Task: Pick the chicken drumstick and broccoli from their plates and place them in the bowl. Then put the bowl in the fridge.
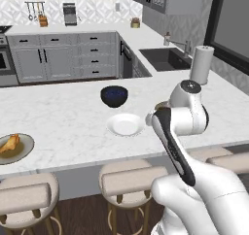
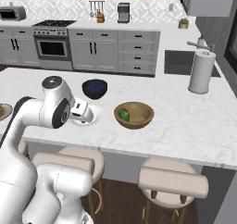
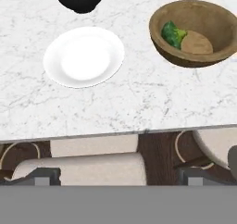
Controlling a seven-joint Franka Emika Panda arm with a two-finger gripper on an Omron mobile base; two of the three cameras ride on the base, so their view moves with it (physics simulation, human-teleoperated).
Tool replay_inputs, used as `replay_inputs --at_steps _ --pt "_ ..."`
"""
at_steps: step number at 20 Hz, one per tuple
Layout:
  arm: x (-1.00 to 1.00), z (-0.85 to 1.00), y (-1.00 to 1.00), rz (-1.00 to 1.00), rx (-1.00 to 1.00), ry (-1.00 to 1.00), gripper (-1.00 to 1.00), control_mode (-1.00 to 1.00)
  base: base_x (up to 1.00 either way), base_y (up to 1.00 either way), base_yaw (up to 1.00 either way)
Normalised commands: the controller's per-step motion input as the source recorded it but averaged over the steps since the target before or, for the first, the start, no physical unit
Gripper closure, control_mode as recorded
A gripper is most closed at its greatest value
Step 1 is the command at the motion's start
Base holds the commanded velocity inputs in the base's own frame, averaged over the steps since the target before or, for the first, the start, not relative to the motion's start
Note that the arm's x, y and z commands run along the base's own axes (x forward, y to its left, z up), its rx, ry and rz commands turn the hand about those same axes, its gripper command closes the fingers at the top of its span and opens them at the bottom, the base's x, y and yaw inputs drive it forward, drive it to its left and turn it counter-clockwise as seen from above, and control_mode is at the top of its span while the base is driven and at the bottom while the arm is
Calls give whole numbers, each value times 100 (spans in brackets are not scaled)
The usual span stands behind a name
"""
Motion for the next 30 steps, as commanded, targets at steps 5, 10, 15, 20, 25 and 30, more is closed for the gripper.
replay_inputs --at_steps 5,10,15,20,25,30 --pt "-54 20 33 0 -1 0 -100 100 -16 11 0" --pt "0 0 0 0 0 0 -100 100 -62 94 1" --pt "0 0 0 0 0 0 -100 100 -11 100 7" --pt "0 0 0 0 0 0 -100 100 6 100 3" --pt "0 0 0 0 0 0 -100 100 28 99 0" --pt "0 0 0 0 0 0 -100 100 96 9 -2"
